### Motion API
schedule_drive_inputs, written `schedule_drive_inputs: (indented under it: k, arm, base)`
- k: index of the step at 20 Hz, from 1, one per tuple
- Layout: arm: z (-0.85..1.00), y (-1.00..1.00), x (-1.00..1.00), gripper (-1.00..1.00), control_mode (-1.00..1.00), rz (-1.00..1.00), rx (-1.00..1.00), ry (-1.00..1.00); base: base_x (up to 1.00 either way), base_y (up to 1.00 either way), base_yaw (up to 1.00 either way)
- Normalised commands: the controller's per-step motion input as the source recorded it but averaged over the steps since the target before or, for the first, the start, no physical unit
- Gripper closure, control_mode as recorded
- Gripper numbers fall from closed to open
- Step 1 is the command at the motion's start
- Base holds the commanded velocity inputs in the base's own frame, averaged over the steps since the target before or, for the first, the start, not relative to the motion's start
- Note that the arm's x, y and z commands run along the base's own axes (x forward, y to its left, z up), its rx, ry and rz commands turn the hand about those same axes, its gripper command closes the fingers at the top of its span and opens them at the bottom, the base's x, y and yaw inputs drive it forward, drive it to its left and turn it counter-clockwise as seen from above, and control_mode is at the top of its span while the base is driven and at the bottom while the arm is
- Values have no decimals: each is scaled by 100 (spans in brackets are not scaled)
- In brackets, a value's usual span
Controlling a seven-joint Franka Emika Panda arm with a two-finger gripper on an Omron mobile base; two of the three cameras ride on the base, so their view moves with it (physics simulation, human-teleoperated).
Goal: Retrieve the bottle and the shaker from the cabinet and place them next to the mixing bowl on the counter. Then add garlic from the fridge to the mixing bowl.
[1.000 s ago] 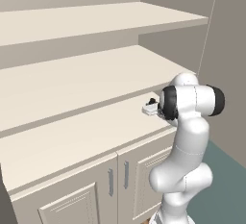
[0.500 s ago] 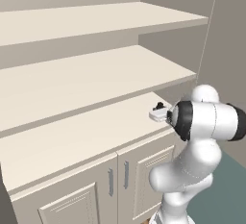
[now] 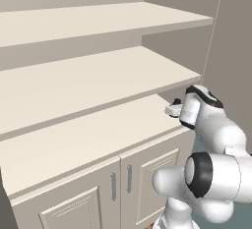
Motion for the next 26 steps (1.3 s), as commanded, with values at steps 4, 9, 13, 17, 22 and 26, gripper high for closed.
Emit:
schedule_drive_inputs:
  k: [4,9,13,17,22,26]
  arm:
    - [68,-1,-49,100,-100,0,0,23]
    - [27,16,-66,100,-100,7,0,1]
    - [32,4,-67,100,-100,10,0,0]
    - [50,2,-91,100,-100,9,0,0]
    - [58,6,-100,100,-100,3,0,2]
    - [63,4,-100,100,-100,0,0,4]
  base:
    - [0,0,0]
    - [0,0,0]
    - [0,0,0]
    - [0,0,0]
    - [0,0,0]
    - [0,0,0]
